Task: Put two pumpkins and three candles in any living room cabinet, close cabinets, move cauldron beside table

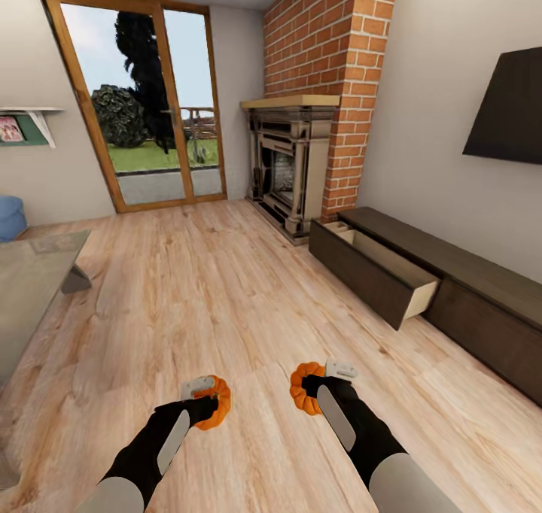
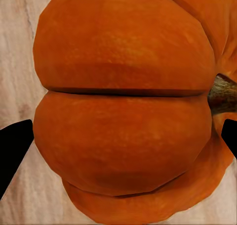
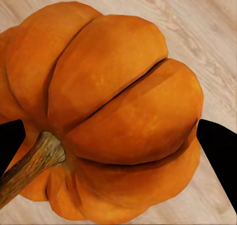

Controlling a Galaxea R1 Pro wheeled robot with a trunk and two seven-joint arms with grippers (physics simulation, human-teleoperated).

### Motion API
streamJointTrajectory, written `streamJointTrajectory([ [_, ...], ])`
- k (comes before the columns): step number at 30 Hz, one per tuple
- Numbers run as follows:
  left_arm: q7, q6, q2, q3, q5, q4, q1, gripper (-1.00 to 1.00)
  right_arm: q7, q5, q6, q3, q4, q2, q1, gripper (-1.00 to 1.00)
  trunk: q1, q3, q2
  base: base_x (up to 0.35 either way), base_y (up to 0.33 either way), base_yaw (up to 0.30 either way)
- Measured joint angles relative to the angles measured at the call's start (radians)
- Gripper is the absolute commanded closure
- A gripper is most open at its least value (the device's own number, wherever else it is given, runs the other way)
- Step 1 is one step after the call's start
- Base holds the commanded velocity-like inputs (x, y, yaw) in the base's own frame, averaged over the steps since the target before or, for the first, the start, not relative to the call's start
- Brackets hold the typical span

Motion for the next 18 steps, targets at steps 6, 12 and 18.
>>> streamJointTrajectory([
  [6, 0.000, 0.000, 0.000, 0.000, 0.000, 0.000, 0.000, 1.00, 0.000, 0.000, 0.000, 0.000, 0.000, 0.001, 0.000, 1.00, 0.000, 0.000, 0.000, 0.338, 0.000, 0.290],
  [12, 0.000, 0.000, 0.000, 0.000, 0.000, 0.000, 0.000, 1.00, 0.000, 0.000, 0.000, 0.000, 0.000, 0.001, 0.000, 1.00, 0.000, 0.000, 0.000, 0.338, 0.000, 0.290],
  [18, 0.000, 0.000, 0.000, 0.000, 0.000, 0.000, 0.000, 1.00, 0.000, 0.002, 0.000, 0.001, -0.001, 0.001, 0.000, 1.00, 0.000, 0.000, 0.000, 0.338, 0.000, 0.210],
])
